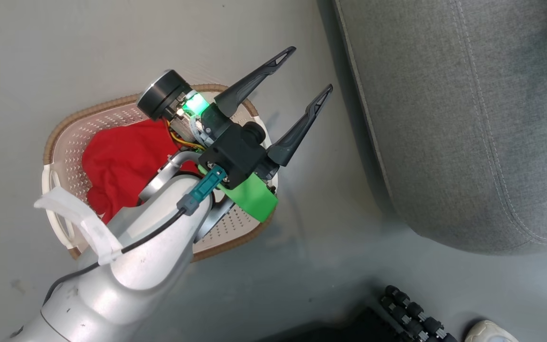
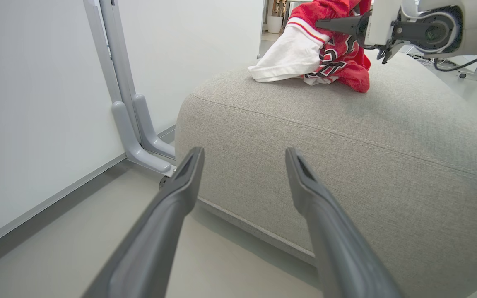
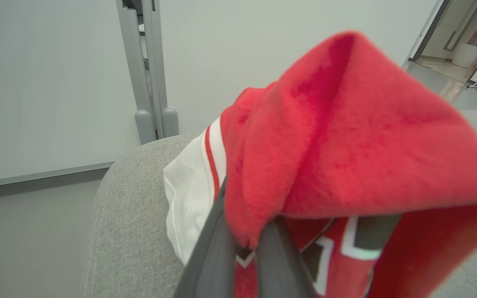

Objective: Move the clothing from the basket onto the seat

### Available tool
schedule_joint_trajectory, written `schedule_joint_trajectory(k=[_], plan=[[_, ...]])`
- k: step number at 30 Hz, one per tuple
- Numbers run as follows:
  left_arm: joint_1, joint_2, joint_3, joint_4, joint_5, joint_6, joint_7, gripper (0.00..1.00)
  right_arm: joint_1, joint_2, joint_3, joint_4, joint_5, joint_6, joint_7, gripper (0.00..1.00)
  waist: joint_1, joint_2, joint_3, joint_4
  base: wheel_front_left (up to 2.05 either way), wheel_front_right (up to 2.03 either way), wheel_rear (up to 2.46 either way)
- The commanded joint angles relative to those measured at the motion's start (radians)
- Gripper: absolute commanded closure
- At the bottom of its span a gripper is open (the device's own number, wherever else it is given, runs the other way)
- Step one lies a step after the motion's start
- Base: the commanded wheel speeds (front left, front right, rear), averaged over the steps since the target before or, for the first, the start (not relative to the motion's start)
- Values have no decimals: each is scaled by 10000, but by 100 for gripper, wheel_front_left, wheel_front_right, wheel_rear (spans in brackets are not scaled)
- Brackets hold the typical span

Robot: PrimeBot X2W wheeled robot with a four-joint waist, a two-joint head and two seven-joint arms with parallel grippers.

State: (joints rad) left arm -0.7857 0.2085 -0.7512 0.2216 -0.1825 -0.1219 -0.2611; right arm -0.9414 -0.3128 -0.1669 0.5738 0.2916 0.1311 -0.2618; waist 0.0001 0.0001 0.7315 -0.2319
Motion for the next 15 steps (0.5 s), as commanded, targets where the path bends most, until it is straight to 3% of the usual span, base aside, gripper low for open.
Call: schedule_joint_trajectory(k=[1, 15], plan=[[17, 91, 45, 27, -33, 81, -49, 0, 223, 55, -2, 9, -28, -7, -49, 0, -1, -1, -172, -24, 0, 0, 0], [1181, -167, 655, -210, -369, 365, -47, 0, 2760, 478, 132, -1305, -140, -7, -49, 0, -1, -1, -2110, 249, 0, 0, 0]])
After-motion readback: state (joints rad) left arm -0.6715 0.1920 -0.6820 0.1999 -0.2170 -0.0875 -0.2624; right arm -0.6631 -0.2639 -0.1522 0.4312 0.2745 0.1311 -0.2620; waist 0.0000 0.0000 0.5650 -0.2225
